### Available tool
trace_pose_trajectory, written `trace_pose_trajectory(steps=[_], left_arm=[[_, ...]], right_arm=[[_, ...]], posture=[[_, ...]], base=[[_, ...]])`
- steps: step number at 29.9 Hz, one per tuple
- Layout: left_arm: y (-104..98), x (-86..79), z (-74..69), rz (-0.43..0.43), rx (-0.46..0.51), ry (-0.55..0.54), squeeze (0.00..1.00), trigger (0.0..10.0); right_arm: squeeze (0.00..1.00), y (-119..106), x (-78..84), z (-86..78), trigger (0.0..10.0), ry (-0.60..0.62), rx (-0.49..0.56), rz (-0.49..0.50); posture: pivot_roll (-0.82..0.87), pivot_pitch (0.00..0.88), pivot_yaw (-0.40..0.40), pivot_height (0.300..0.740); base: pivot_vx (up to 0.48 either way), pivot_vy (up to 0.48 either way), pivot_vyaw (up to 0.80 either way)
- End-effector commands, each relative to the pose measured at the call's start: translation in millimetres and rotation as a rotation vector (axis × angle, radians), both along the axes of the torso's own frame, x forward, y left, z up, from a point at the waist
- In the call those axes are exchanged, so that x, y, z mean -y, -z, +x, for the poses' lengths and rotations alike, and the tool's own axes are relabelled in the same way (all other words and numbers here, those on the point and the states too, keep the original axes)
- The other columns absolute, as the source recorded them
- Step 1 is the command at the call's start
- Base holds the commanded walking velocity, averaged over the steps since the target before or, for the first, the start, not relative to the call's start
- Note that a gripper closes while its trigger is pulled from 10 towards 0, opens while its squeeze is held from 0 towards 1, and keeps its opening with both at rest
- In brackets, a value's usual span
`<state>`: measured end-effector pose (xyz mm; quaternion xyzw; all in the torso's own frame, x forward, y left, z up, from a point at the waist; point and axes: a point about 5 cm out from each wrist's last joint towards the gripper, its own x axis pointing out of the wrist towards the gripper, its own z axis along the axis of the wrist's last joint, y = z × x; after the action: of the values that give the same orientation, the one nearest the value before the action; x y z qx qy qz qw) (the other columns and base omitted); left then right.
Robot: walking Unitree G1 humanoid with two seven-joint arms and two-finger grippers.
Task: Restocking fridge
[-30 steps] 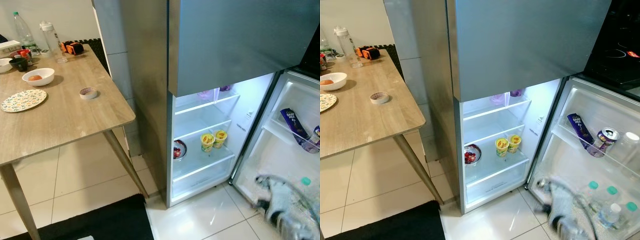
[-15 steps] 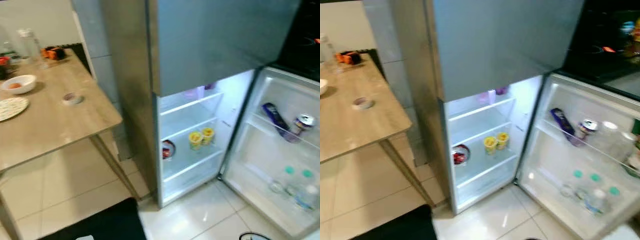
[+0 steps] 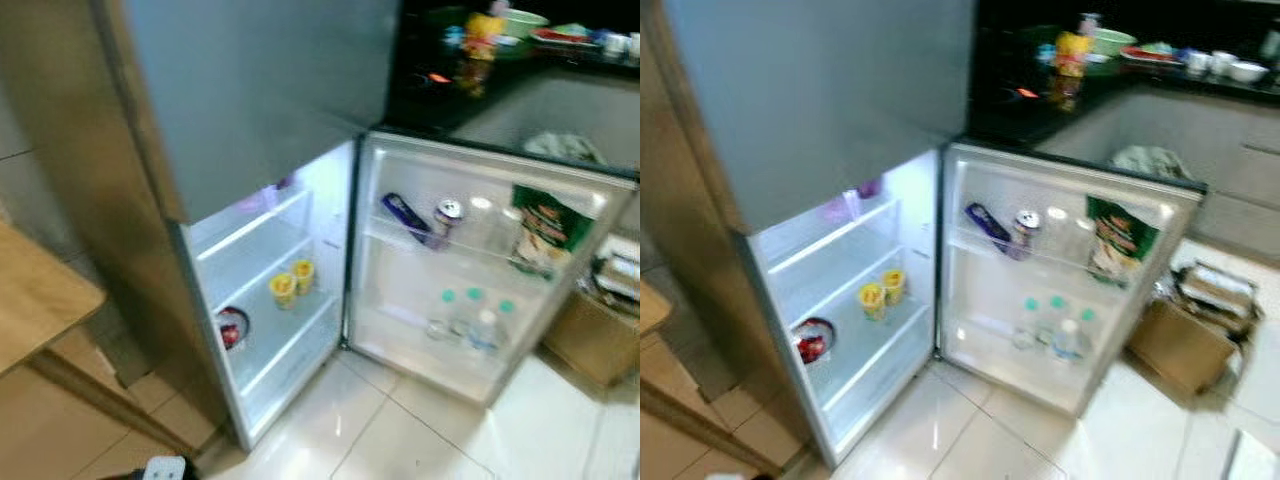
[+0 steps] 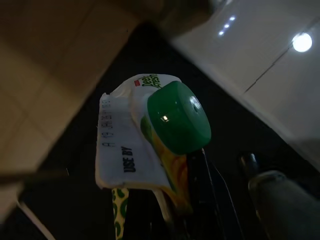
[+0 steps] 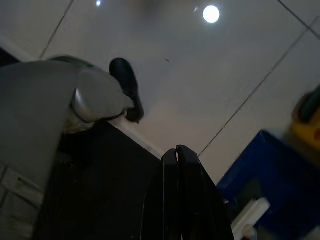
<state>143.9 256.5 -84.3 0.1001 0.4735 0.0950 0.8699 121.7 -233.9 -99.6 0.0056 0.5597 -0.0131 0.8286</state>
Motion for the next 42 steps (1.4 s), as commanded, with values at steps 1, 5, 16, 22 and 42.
trace_pose_trajectory(steps=[1, 5, 16, 22, 42], left_arm=[[5, 3.1, -10.9, 0.004, -0.036, 0.011, 0.00, 10.0], [7, 4.8, -14.8, 0.000, -0.048, 0.014, 0.00, 10.0], [10, 15.0, -15.0, -0.037, -0.042, -0.028, 0.00, 10.0], [10, 14.4, -14.6, -0.078, -0.018, -0.114, 0.00, 10.0], [8, 11.6, -11.2, -0.185, 0.021, -0.248, 0.00, 10.0]], right_arm=[[0.00, 1, -4.1, 1.3, 10.0, -0.027, -0.002, -0.004], [0.00, 1, -5.1, 1.2, 10.0, -0.037, -0.004, -0.006], [0.00, -2, -3.1, 9.4, 10.0, -0.090, 0.002, -0.035], [0.00, -5, -0.3, 17.2, 10.0, -0.070, 0.032, -0.045], [0.00, -13, -1.0, 38.9, 10.0, -0.113, 0.061, -0.058]], posture=[[-0.05, 0.000, 0.032, 0.740], [-0.06, 0.000, 0.030, 0.740], [-0.08, 0.000, 0.033, 0.740], [-0.08, 0.000, 0.032, 0.740], [-0.11, 0.000, 0.025, 0.740]], base=[[0.000, 0.000, -0.80], [0.000, 0.000, -0.80], [0.000, 0.000, -0.80], [0.000, 0.000, -0.80], [0.000, 0.000, -0.24]])
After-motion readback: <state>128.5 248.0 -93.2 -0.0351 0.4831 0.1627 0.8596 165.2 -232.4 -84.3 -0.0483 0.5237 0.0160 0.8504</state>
